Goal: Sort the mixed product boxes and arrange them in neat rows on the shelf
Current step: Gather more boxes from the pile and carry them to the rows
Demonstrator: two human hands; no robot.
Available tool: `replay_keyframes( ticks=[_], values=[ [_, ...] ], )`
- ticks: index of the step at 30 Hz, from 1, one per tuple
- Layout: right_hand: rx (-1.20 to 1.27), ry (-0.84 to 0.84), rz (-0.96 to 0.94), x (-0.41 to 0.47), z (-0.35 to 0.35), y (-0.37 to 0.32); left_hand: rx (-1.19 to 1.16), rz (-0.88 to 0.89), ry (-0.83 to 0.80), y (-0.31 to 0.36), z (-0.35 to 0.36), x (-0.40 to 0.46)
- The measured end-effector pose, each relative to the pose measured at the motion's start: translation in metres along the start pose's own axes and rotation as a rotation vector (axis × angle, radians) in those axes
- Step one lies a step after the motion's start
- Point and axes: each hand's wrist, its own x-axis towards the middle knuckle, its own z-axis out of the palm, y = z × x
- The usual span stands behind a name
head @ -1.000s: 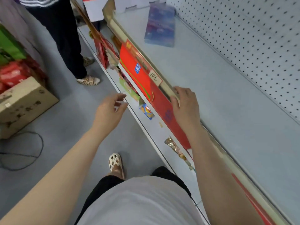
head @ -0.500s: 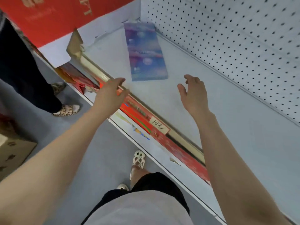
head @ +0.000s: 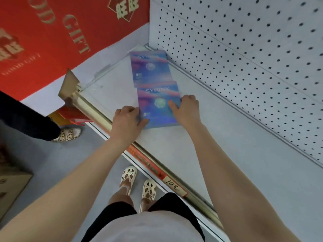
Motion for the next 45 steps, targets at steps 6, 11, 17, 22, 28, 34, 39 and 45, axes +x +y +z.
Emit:
replay_keyframes(
  ticks=[6, 11, 17, 22, 28, 34, 39, 45],
  values=[
    [0.56, 0.097, 0.191, -0.016, -0.034, 0.012, -0.15, 0.066, 0.182, 0.007, -0.014, 0.032],
    [0.466, 0.336, 0.227, -0.027, -0.063, 0.03, 0.048, 0.091, 0.101, 0.011, -0.026, 0.116],
    [0.49, 0.43, 0.357, -0.038, -0.069, 0.045, 0.339, 0.18, -0.266, 0.023, -0.008, 0.141],
    [0.529, 0.476, 0.377, -0.038, -0.065, 0.043, 0.301, 0.314, -0.246, 0.012, -0.011, 0.1],
    [0.52, 0.355, 0.377, -0.042, -0.058, 0.042, -0.018, 0.235, -0.027, -0.004, -0.018, 0.066],
    [0.523, 0.265, 0.39, -0.048, -0.059, 0.039, -0.144, -0.05, -0.106, 0.006, -0.02, 0.071],
    [0.555, 0.282, 0.381, -0.053, -0.066, 0.045, -0.522, -0.237, -0.087, 0.024, -0.038, 0.07],
    [0.587, 0.419, 0.417, -0.088, -0.067, 0.06, -0.784, -0.19, -0.245, 0.037, -0.041, 0.051]
  ],
)
